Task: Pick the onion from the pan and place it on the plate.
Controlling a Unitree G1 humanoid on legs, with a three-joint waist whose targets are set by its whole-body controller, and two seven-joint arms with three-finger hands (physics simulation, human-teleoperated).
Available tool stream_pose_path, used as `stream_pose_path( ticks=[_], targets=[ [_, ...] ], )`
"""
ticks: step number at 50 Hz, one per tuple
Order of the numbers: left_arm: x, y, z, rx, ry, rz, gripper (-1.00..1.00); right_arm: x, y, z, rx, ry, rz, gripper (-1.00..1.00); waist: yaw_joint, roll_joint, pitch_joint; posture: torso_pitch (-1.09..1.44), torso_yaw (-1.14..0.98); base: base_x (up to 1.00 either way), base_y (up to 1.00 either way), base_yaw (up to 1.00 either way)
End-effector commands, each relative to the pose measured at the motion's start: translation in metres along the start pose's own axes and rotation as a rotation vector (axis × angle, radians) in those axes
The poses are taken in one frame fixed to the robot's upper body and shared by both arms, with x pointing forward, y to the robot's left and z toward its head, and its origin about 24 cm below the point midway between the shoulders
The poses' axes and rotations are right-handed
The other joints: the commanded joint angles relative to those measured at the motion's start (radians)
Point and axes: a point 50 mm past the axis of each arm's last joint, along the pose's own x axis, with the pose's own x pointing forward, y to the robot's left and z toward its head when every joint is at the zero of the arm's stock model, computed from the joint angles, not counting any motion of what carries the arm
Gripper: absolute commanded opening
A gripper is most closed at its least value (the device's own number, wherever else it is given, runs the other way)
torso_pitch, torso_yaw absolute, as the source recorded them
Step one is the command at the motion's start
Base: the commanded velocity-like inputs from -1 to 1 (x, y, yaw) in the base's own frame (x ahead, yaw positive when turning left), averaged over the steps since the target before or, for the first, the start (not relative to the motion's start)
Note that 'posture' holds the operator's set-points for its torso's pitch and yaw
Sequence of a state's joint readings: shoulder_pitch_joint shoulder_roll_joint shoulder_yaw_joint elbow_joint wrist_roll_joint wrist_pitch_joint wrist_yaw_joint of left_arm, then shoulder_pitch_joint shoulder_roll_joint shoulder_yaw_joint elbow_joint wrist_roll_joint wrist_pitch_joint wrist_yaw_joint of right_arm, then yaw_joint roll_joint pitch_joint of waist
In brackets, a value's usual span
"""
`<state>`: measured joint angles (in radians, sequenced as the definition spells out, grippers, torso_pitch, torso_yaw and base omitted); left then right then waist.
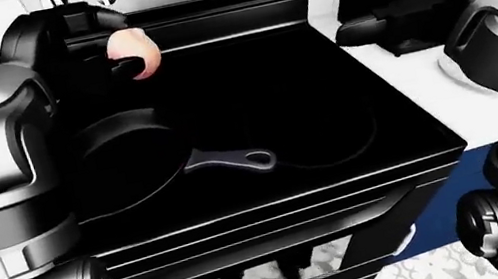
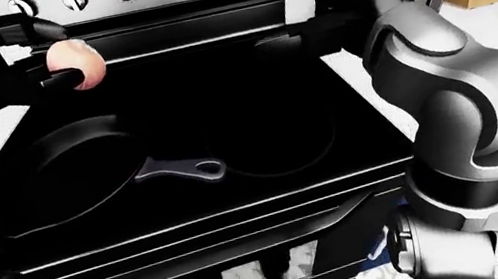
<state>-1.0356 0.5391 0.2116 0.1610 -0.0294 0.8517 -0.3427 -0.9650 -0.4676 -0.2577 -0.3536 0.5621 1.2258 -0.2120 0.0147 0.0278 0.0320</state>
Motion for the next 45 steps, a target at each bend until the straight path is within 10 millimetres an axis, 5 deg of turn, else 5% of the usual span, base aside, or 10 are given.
stream_pose_path(
  ticks=[1, 7, 9, 22, 25, 26, 33, 35, 37, 45],
  targets=[
    [-0.0067, -0.0002, 0.03, 0.023, -0.134, -0.001, -0.4, -0.0039, -0.0055, 0.0174, 0.004, -0.089, -0.031, 1.0, -0.008, 0.014, -0.029, 0.0, 0.0, 0.0, -0.47, 0.0],
    [-0.0061, 0.0, 0.0322, 0.025, -0.137, 0.001, -0.42, -0.0034, -0.0057, 0.0201, 0.003, -0.093, -0.03, 1.0, -0.001, -0.037, -0.013, 0.0, 0.0, 0.0, -0.46, 0.0],
    [-0.0055, 0.0002, 0.0318, 0.024, -0.137, 0.003, -0.42, -0.0035, -0.0053, 0.0216, 0.002, -0.095, -0.029, 1.0, 0.004, -0.11, -0.03, 0.0, 0.0, 0.0, -0.46, 0.0],
    [-0.0038, 0.0014, 0.029, 0.024, -0.14, 0.013, -0.42, -0.0044, -0.0042, 0.0148, 0.002, -0.087, -0.028, 1.0, 0.009, -0.014, -0.01, 0.0, 0.0, 0.0, -0.43, 0.0],
    [-0.0046, 0.002, 0.029, 0.022, -0.141, 0.015, -0.42, -0.0052, -0.0037, 0.0142, 0.003, -0.085, -0.027, 1.0, 0.005, 0.036, -0.02, 0.0, 0.0, 0.0, -0.41, 0.0],
    [-0.0049, 0.0022, 0.0295, 0.023, -0.14, 0.015, -0.41, -0.0053, -0.0037, 0.0145, 0.003, -0.085, -0.027, 1.0, 0.012, 0.01, -0.017, 0.0, 0.0, 0.0, -0.41, 0.0],
    [-0.0057, 0.0022, 0.0275, 0.022, -0.138, 0.013, -0.4, -0.0066, -0.0029, 0.0132, 0.001, -0.081, -0.025, 1.0, -0.001, 0.0, -0.02, 0.0, 0.0, 0.0, -0.4, 0.0],
    [-0.0063, 0.0026, 0.0276, 0.023, -0.137, 0.015, -0.42, -0.0066, -0.0029, 0.0128, 0.001, -0.082, -0.024, 1.0, 0.0, -0.034, -0.015, 0.0, 0.0, 0.0, -0.39, 0.0],
    [-0.0066, 0.0021, 0.0285, 0.023, -0.138, 0.015, -0.4, -0.0065, -0.0032, 0.0126, 0.002, -0.082, -0.024, 1.0, 0.001, -0.114, -0.034, 0.0, 0.0, 0.0, -0.4, 0.0],
    [-0.0052, 0.002, 0.0286, 0.023, -0.139, 0.015, -0.4, -0.0071, -0.0034, 0.012, 0.003, -0.081, -0.024, 1.0, 0.001, -0.029, -0.006, 0.0, 0.0, 0.0, -0.4, 0.0]
  ],
)
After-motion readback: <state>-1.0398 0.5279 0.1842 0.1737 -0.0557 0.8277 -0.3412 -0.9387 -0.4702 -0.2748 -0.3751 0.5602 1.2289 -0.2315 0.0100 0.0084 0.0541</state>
